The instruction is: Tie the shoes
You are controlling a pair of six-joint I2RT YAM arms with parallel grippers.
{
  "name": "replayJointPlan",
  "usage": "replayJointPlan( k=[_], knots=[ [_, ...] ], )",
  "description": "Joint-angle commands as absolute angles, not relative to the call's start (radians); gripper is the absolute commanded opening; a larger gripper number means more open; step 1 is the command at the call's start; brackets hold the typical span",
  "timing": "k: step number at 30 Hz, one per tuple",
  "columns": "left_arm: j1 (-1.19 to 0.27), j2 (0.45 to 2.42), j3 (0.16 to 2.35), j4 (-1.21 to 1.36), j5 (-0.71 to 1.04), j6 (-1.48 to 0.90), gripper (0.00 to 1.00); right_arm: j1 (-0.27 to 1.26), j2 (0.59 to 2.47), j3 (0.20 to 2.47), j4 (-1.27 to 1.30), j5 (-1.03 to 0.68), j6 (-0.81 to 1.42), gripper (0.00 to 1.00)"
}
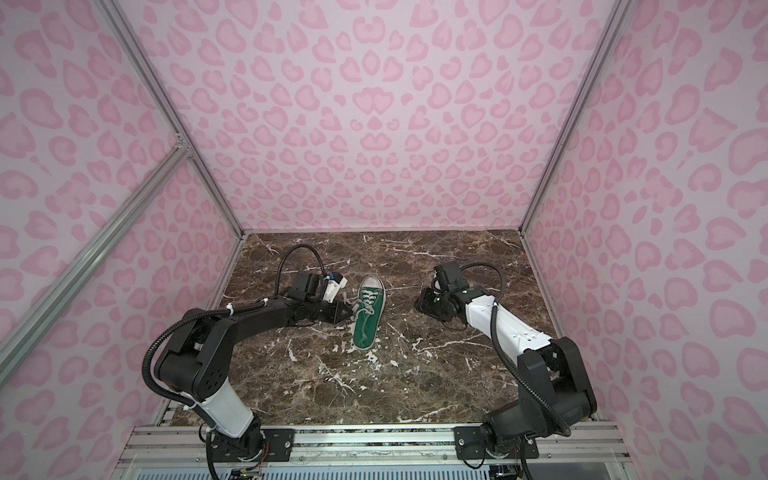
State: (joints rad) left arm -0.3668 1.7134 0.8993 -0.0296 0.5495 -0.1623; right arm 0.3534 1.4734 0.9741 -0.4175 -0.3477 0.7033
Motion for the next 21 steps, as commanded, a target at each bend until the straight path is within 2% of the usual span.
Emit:
replayJointPlan(
  k=[1,12,21],
  knots=[
    [-0.367,1.686,0.895,-0.035,0.561,-0.149,0.07,0.353,1.470,0.968,-0.430,-0.342,0.693,0.49],
    [-0.394,1.588,0.887,0.005,0.543,-0.210,0.03,0.354,1.464,0.951,-0.405,-0.344,0.697,0.49],
    [-0.447,1.675,1.013,0.052,0.537,-0.307,0.03,0.351,1.450,0.937,-0.394,-0.347,0.705,0.49]
  ],
)
